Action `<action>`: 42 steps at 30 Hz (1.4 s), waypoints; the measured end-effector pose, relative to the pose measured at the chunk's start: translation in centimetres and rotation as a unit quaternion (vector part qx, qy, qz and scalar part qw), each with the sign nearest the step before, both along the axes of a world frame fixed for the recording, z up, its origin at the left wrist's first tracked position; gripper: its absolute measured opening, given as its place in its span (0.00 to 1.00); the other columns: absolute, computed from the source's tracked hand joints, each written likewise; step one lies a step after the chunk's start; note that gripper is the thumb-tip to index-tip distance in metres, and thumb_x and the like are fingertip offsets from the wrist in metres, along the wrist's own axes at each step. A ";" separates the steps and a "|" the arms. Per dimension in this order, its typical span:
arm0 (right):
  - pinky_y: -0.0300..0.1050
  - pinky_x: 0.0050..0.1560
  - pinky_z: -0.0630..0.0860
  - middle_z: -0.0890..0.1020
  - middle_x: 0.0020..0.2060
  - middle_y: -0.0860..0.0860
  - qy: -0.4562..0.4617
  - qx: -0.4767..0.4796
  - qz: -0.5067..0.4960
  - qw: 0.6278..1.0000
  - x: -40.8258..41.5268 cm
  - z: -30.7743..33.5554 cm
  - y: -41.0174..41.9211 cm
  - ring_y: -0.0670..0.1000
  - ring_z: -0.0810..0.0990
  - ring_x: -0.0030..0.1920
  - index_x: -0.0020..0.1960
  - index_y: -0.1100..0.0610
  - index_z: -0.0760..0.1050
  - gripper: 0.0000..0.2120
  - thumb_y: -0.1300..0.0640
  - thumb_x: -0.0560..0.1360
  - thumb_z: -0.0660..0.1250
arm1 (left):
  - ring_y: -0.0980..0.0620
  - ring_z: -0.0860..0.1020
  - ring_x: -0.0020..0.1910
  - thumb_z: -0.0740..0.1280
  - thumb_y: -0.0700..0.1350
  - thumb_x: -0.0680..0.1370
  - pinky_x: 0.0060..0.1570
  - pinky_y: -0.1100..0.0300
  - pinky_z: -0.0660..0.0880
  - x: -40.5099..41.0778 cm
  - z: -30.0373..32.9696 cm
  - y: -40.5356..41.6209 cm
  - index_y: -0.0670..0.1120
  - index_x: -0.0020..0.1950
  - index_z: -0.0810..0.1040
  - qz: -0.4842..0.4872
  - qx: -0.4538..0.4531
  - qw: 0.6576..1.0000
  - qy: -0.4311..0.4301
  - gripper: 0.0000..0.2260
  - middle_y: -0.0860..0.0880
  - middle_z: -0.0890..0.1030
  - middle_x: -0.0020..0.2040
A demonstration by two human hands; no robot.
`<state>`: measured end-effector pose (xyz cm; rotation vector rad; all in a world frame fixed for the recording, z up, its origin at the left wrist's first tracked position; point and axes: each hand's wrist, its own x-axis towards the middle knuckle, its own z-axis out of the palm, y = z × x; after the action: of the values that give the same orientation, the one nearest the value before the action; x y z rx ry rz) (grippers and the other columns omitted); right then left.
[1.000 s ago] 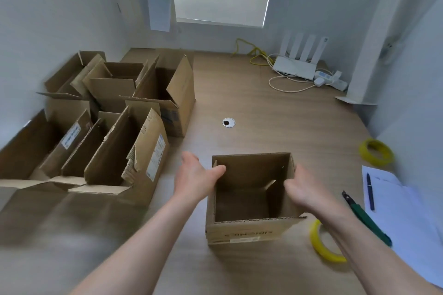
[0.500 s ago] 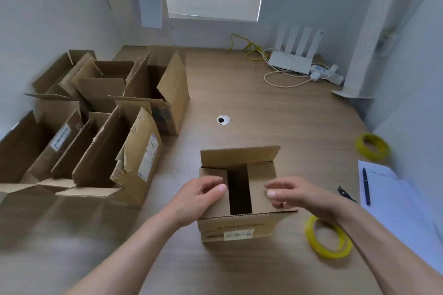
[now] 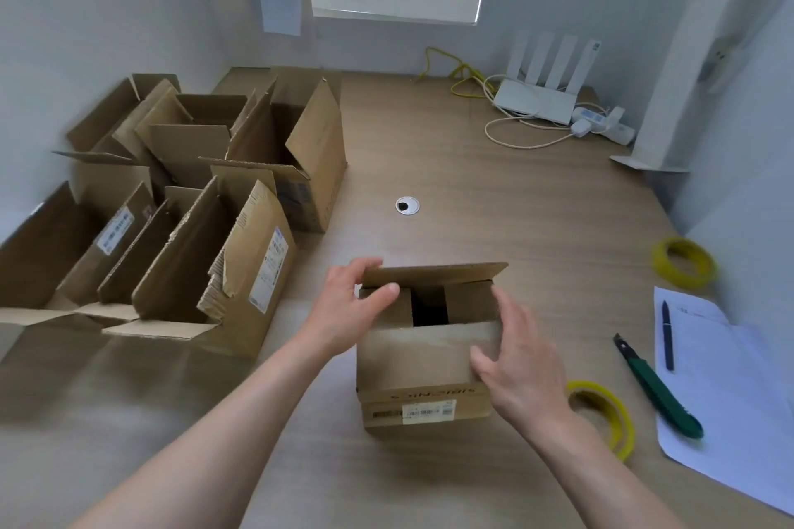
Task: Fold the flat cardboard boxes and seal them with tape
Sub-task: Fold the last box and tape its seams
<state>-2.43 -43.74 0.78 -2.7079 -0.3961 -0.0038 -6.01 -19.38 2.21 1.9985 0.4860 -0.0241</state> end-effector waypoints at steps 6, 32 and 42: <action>0.49 0.69 0.68 0.68 0.72 0.47 0.167 0.172 -0.037 0.970 1.5 -0.9 -0.6 0.52 0.70 0.69 0.80 0.44 0.43 0.58 0.52 0.64 0.80 | 0.57 0.70 0.58 0.69 0.53 0.77 0.60 0.61 0.64 -1.6 -2.7 -0.7 0.51 0.44 0.80 0.016 0.055 0.998 0.018 0.07 0.54 0.67 0.61; 0.44 0.45 0.66 0.76 0.51 0.47 0.085 0.212 -0.145 0.963 0.6 -4.4 -1.5 0.49 0.73 0.47 0.57 0.48 0.66 0.11 0.48 0.78 0.66 | 0.50 0.76 0.58 0.61 0.50 0.81 0.59 0.57 0.69 -0.8 -6.0 -5.0 0.60 0.73 0.59 0.048 -0.019 0.999 -0.006 0.22 0.56 0.70 0.69; 0.46 0.38 0.62 0.74 0.37 0.46 0.129 0.166 -0.134 0.968 -0.8 -5.7 -2.1 0.55 0.74 0.36 0.59 0.48 0.64 0.13 0.49 0.79 0.65 | 0.47 0.71 0.68 0.59 0.46 0.83 0.66 0.56 0.67 -2.8 -8.3 -6.4 0.65 0.76 0.52 0.046 0.004 0.999 0.006 0.27 0.52 0.67 0.75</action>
<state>-3.25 -45.88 -4.94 -2.3670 0.0488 0.1878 -8.79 -25.74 -6.07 1.9823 0.5855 0.0218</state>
